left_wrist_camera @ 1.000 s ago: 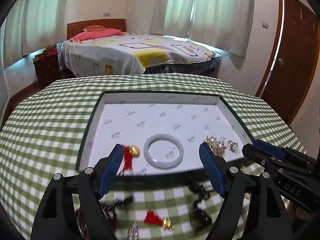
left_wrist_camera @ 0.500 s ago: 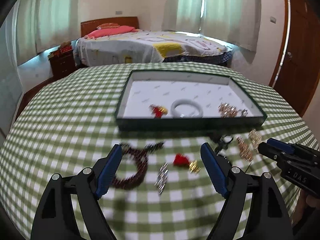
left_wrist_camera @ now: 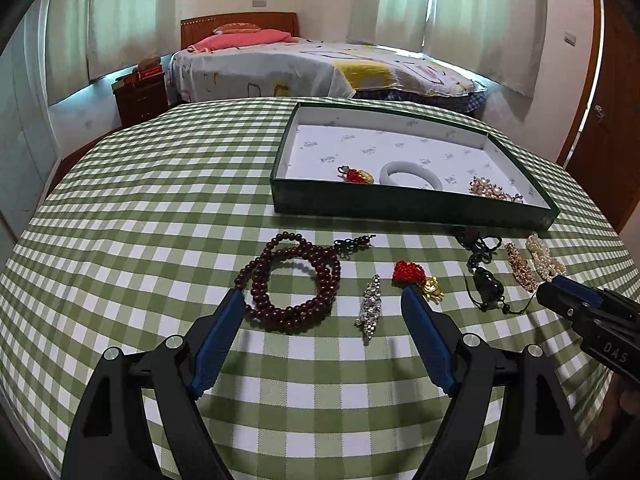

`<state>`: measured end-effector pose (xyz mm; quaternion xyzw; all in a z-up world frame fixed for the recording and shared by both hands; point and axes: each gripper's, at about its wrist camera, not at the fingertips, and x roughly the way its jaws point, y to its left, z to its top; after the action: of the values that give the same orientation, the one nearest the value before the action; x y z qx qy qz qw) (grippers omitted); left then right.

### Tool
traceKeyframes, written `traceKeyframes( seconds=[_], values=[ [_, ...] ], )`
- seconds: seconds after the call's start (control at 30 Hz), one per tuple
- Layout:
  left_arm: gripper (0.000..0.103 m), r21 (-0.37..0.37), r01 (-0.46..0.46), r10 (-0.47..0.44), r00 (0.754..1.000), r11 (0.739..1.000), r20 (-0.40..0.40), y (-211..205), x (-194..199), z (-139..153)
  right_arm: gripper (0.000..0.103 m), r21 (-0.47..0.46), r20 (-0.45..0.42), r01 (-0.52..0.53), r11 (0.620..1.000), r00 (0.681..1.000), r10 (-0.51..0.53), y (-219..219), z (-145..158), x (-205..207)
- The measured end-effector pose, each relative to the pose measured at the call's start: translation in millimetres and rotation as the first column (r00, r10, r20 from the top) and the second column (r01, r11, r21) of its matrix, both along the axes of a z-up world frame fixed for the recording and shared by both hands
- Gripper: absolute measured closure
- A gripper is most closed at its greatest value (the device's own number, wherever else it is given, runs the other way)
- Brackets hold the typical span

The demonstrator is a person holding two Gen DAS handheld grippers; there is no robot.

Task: Organize jewelry
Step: 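Withdraw both open grippers from the box back over the remaining jewelry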

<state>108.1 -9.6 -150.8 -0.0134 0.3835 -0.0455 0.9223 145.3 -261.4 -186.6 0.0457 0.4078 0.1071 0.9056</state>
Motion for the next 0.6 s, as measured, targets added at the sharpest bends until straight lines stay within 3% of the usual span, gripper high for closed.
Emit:
traceKeyframes(
  seconds=[0.07, 0.4, 0.6],
  values=[
    [0.026, 0.012, 0.018, -0.018, 1.0, 1.0, 0.009, -5, -1, 1, 0.066, 0.002, -0.002, 0.004, 1.0, 1.0, -0.004, -1, -1, 1],
    [0.058, 0.034, 0.087, -0.086, 0.996, 0.996, -0.022, -24, 9, -8, 0.066, 0.012, -0.01, 0.014, 1.0, 1.0, -0.014, -5, -4, 4],
    [0.06, 0.055, 0.093, -0.092, 0.996, 0.994, -0.017, -28, 11, -9, 0.066, 0.02, -0.017, 0.015, 1.0, 1.0, -0.014, -7, -6, 4]
  ],
)
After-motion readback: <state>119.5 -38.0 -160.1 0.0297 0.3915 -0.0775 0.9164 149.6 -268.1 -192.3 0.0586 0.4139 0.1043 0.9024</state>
